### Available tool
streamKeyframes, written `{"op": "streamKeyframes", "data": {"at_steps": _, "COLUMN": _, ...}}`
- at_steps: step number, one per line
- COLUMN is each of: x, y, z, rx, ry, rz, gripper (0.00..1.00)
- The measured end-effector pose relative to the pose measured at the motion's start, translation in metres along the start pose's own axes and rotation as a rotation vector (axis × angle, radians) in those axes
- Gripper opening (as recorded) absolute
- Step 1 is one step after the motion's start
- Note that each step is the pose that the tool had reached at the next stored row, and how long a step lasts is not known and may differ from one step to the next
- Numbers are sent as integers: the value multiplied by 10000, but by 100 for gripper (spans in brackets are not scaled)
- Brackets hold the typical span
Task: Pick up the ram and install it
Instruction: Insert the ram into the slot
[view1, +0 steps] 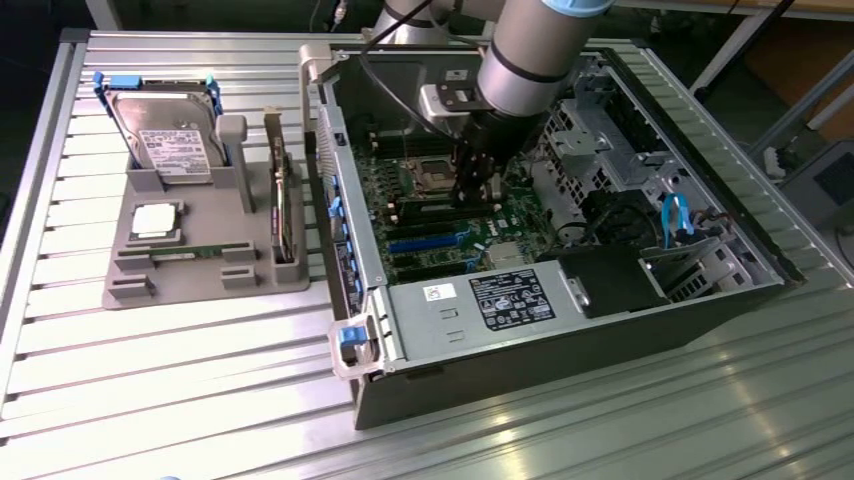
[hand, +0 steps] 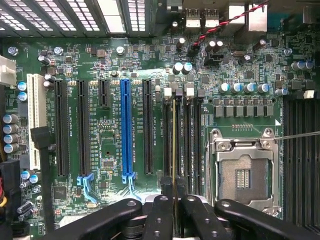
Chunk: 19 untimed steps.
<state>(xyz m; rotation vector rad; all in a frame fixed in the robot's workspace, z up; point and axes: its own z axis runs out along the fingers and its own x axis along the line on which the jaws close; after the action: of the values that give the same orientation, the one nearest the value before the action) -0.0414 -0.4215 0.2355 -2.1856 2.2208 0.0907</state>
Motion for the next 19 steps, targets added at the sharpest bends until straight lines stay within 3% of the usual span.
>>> {"op": "streamKeyframes", "data": {"at_steps": 19, "x": 3, "y": -1, "z": 43, "rx": -34, "ry": 28, "rz": -575, "gripper": 11}}
